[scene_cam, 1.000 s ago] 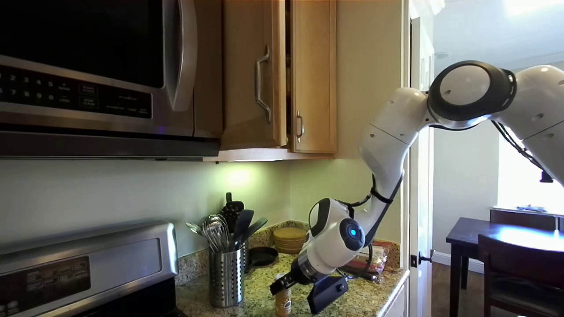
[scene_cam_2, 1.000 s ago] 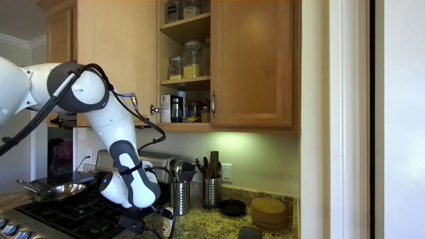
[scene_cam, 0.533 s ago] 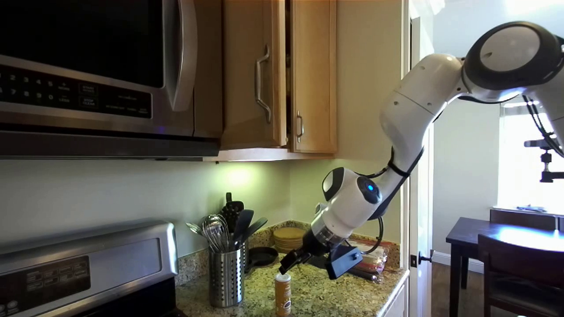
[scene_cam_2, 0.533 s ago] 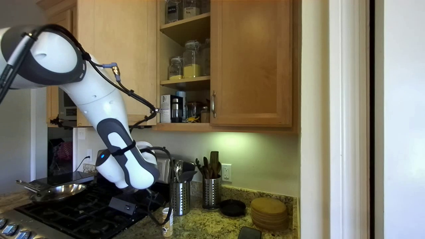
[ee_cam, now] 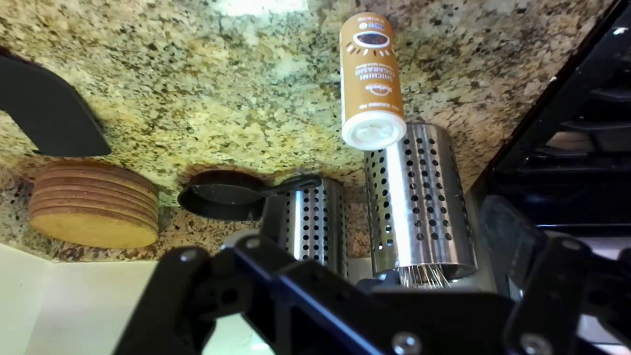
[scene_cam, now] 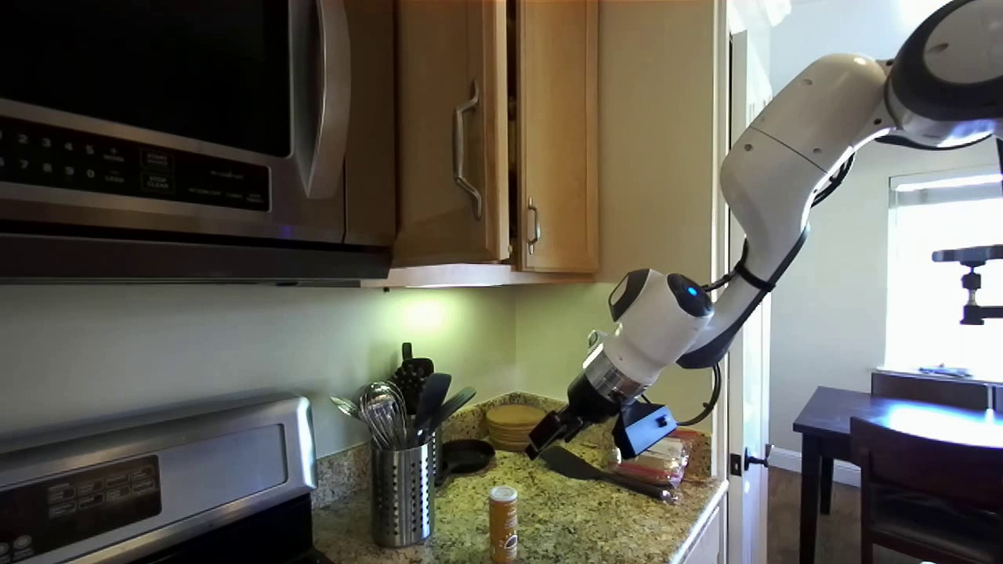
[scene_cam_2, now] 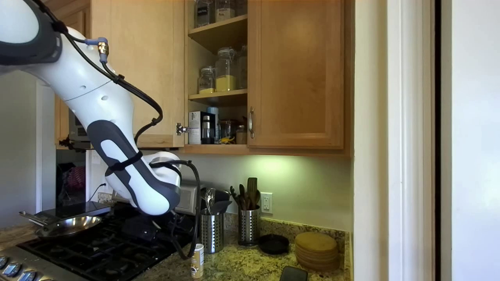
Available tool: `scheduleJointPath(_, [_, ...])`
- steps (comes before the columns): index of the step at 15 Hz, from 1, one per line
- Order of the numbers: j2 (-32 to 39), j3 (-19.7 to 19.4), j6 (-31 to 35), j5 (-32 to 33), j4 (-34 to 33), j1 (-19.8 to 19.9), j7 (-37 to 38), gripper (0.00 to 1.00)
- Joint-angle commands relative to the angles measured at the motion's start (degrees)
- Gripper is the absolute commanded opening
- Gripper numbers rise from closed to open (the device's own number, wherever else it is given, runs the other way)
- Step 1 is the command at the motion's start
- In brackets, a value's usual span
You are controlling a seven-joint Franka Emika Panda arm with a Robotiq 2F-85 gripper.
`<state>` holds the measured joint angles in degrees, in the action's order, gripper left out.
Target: Open the cabinet door on the left, remove the brown bottle from the bottom shelf of the cabinet, and put the bottle on the counter
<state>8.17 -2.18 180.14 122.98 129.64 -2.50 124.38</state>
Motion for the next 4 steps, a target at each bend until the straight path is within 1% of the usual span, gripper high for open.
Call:
scheduleJointPath(1, [-0.01,0.0,0.0,-0.01,0.11,-0.11,0.0,1.0])
scheduleJointPath(4, [-0.01,-0.04,0.0,-0.03,0.16,-0.36,0.0,1.0])
